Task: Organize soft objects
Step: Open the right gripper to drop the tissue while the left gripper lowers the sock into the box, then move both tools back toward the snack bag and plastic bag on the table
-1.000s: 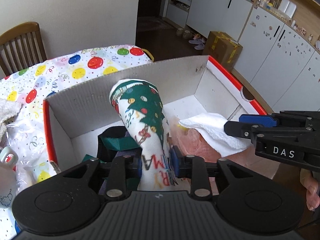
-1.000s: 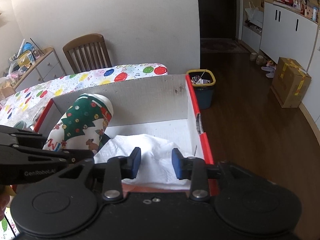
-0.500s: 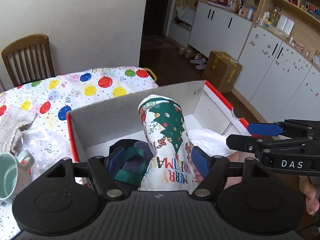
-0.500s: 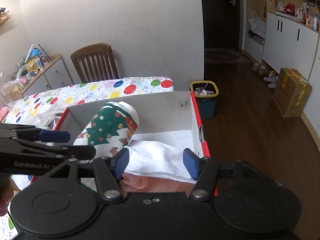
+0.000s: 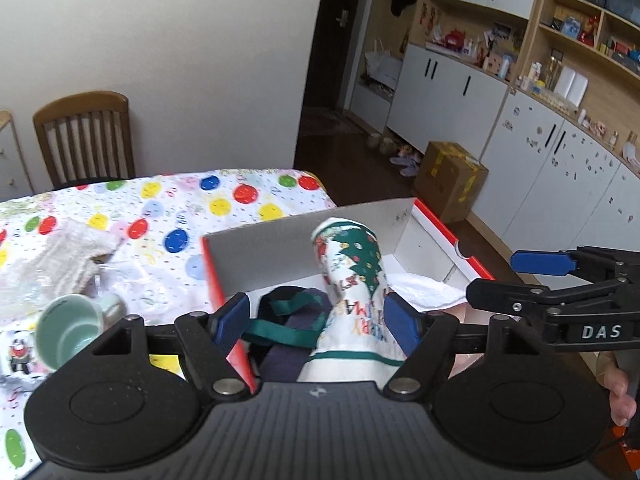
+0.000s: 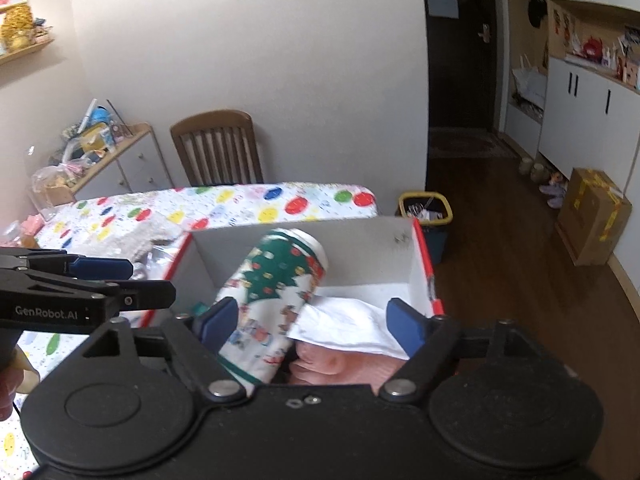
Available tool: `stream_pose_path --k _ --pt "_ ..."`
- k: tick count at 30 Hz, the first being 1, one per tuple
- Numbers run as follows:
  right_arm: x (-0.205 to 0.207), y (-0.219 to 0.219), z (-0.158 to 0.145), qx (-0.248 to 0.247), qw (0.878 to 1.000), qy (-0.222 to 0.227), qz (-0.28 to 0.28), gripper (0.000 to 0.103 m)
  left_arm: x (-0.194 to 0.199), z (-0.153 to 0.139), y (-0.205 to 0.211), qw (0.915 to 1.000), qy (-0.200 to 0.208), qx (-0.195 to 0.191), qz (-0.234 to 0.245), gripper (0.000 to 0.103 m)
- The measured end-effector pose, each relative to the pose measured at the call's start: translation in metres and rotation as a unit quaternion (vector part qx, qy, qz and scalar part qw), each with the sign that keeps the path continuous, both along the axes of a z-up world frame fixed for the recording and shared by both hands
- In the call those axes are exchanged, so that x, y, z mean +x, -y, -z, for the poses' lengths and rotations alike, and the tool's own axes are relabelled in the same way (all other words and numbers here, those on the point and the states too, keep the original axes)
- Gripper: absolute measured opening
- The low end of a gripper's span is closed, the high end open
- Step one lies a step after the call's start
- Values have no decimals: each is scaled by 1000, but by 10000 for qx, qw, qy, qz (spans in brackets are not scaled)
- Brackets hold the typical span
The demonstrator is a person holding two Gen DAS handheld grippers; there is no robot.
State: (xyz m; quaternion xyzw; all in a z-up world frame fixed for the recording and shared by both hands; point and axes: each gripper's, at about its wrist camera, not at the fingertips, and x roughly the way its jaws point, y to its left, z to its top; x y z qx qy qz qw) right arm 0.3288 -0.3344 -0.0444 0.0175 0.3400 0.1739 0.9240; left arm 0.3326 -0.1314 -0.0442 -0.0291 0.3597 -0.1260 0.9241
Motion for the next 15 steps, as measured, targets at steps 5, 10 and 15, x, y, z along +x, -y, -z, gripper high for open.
stream_pose_path --k 5,10,15 --pt "-15 -17 -12 52 9997 150 -160 90 -19 -10 -22 9998 166 -16 -93 81" --pt "-28 -42 -18 63 9992 234 -327 96 -37 -17 -48 9994 309 -88 -125 84" --pt "-40 -69 -22 96 9987 258 -438 100 -53 -20 -78 9992 349 -102 -173 85"
